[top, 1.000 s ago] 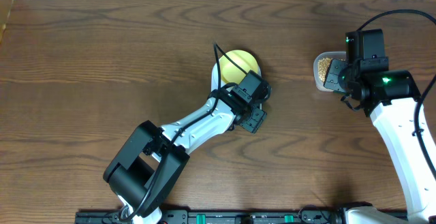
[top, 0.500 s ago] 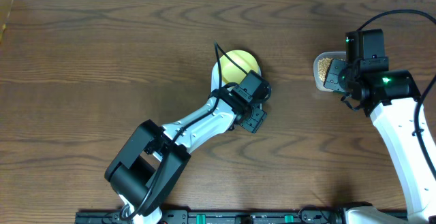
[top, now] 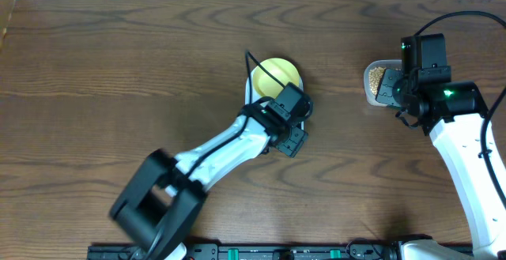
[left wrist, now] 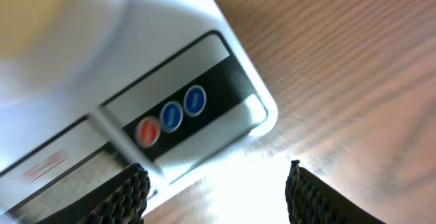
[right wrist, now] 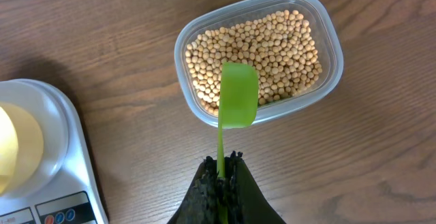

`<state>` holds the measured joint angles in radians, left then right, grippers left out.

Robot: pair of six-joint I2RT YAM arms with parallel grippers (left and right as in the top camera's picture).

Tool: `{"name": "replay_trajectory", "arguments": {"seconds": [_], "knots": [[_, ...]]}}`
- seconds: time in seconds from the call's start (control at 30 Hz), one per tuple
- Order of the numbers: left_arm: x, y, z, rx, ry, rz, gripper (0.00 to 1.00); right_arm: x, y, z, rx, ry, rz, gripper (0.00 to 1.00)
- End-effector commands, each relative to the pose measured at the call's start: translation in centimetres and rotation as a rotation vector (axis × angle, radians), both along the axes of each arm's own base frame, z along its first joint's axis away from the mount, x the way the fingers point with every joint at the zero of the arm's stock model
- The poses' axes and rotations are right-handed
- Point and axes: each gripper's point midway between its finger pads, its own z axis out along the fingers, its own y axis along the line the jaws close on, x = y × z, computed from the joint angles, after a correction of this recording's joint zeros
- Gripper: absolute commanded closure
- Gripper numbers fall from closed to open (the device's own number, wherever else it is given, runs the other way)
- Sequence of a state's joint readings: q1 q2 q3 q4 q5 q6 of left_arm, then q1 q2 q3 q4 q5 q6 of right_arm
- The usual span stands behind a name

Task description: Scoop item into bowl and weigh 50g on scale

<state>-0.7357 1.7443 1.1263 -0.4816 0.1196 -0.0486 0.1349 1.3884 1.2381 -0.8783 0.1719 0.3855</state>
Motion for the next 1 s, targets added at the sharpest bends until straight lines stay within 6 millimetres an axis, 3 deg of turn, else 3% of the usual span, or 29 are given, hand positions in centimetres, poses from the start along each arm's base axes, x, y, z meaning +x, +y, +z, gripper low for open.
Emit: {"name": "replay_trajectory", "arguments": {"seconds": [0.0, 0.13, 0.2, 0.37, 0.47, 0.57, 0.87, 0.97], "knots": [[0.6, 0.8, 5.2, -0.047, -0.119, 0.048, 0.33, 0.4, -0.2, 1.0, -0.006, -0.025, 0.001, 0.99], [0.5, 2.3, 10.1, -0.089, -0.228, 0.091, 0.33, 0.4, -0.2, 1.0, -0.009, -0.024, -0.001, 0.99], [0.3, 3.4, 11.7, -0.080, -0.268, 0.112, 0.33, 0.4, -0.2, 1.0, -0.009, -0.024, -0.001, 0.99], [-0.6, 7.3, 13.3, 0.035, -0.320, 0.173, 0.33, 0.3, -0.2, 0.9, -0.010, -0.021, -0.001, 0.99], [-2.8, 9.6, 13.9, 0.088, -0.270, 0.201, 0.33, 0.0, -0.4, 0.8, -0.025, -0.009, 0.004, 0.99], [-3.9, 9.8, 15.1, 0.047, -0.254, 0.196, 0.33, -0.2, -0.8, 0.7, -0.045, 0.000, -0.007, 0.99], [-5.8, 10.6, 21.2, -0.143, -0.372, 0.206, 0.33, -0.8, -1.7, 0.5, -0.095, 0.026, -0.025, 0.99], [-6.6, 11.3, 21.8, -0.153, -0.382, 0.207, 0.32, -0.8, -1.9, 0.5, -0.102, 0.029, -0.029, 0.99]]}}
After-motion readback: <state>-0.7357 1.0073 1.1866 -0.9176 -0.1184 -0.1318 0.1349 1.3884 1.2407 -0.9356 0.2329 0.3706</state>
